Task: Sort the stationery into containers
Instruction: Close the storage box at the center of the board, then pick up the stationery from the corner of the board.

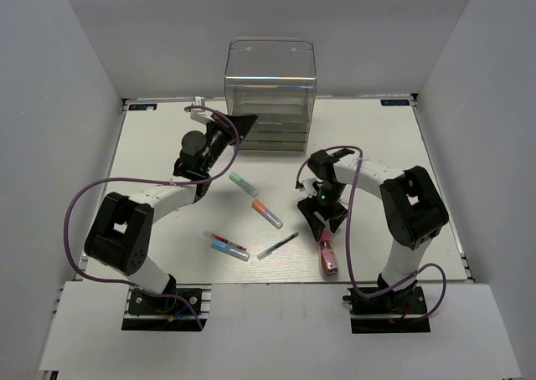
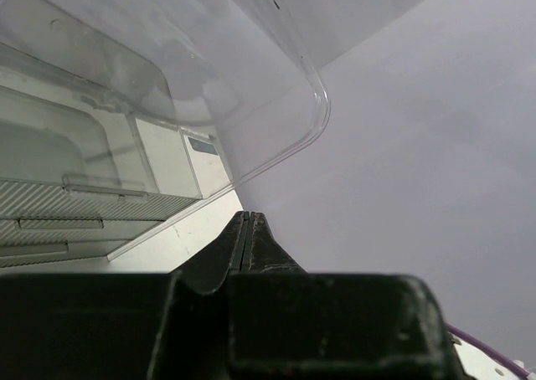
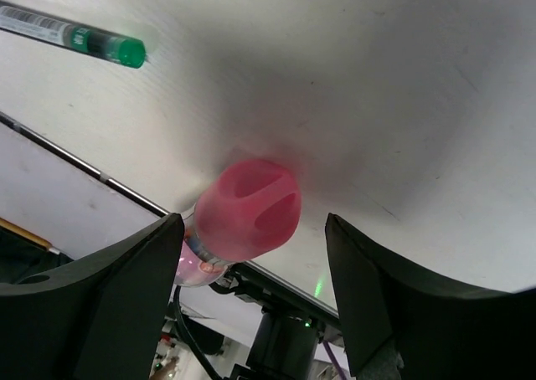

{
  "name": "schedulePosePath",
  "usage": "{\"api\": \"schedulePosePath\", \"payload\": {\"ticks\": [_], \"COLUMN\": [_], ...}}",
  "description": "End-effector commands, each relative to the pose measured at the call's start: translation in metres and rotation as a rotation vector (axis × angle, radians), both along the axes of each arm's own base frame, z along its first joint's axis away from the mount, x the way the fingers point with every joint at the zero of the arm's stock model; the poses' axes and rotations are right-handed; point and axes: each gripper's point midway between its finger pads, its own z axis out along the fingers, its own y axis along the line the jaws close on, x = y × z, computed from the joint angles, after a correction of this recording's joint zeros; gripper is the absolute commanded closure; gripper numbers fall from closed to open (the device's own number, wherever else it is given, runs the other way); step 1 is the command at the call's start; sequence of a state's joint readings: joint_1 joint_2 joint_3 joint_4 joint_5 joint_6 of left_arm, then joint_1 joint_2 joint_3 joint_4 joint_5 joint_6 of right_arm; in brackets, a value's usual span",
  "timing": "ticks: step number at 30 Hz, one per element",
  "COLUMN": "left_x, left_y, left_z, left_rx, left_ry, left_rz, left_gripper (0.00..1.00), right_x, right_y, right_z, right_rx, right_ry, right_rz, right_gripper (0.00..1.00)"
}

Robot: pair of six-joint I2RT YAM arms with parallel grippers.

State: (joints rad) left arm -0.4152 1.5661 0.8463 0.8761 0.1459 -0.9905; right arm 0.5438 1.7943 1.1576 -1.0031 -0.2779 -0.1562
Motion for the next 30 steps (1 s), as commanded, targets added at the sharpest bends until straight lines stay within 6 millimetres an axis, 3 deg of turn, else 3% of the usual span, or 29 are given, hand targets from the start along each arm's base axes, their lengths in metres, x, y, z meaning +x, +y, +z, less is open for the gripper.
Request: {"api": "schedulePosePath", "payload": {"ticks": [1,10,20,24,27,30], "left_x": [-0.007,-0.008,-0.011,-0.014,-0.015,-0.012], "left_y": [0.008,0.008,0.011,0.012,0.013,0.012], "left_z": [0.024,0.021,0.011,0.010,-0.001,-0.017], "left_rx": [-0.011,-0.011,-0.005,-0.012,-0.010,-0.019], "left_ry": [-0.070,-0.069,-0.051,-0.045,-0.012,0.041], "left_rz": [0.015,0.015,0.024,0.022,0.019,0.023], "left_gripper": [0.94,0.94,0.92,0.84,0.64,0.56], "right_x": [0.000,-0.006,-0.015,-0.017,-0.018,-0.018], "right_y": [0.001,0.002,0.002,0.003,0.010,0.017], "right_z": [0.002,-0.008,-0.024,-0.024,-0.016,-0.006], "right_rx": [-0.054,-0.089,-0.135,-0.135,-0.091,-0.039], "right_ry": [0.006,0.019,0.078,0.090,0.095,0.109], "right_rz": [-0.011,0.004,0.026,0.040,0.044,0.049], "right_gripper": [0.26,0.27,0.38,0.60,0.81,0.97]}}
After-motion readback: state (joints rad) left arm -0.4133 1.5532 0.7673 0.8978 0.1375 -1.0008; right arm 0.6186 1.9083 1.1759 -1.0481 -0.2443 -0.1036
